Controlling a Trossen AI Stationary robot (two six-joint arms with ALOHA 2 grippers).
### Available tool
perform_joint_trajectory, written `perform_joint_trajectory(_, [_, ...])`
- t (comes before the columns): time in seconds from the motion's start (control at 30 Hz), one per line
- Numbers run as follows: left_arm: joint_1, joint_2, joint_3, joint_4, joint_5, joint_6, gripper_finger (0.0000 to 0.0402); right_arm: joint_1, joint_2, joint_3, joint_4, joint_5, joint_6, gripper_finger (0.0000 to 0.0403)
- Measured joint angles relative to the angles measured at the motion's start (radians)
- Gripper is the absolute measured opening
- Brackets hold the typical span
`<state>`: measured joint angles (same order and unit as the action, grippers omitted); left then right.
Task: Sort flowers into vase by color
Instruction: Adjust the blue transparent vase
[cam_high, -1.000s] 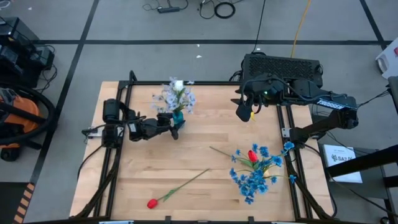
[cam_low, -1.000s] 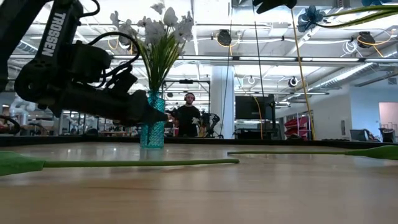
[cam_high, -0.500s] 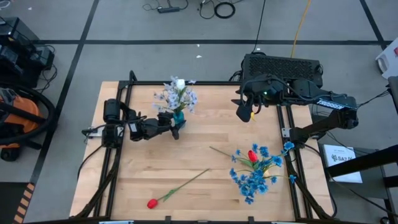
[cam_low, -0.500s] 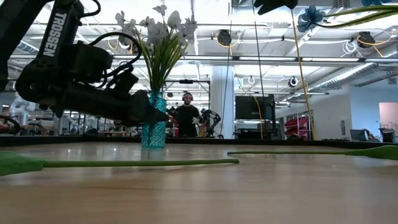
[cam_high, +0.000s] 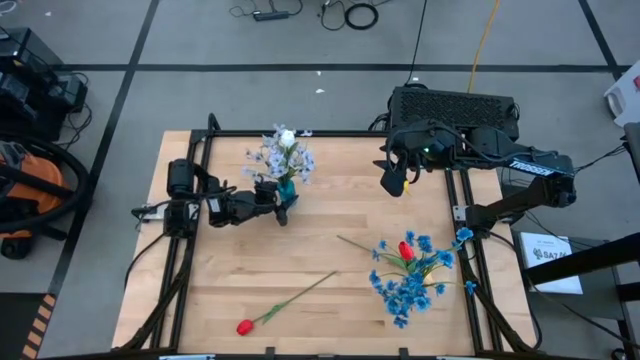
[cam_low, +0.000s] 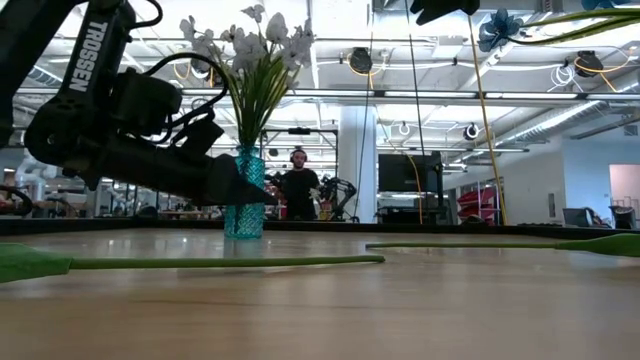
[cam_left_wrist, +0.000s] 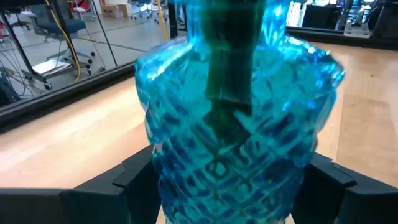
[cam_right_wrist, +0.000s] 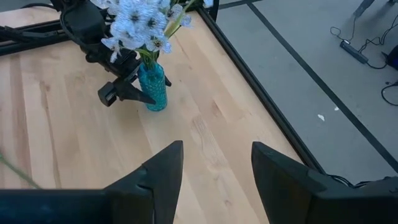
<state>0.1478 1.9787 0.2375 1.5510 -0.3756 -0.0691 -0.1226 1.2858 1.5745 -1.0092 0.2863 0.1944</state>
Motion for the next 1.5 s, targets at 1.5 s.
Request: perform_joint_trajectory(1.5, [0.005,-0.003,0.001,-0.032,-0.008,-0.002,0.0272,0.000,0.000,0.000,0.001,0.000,0.011,0.0183])
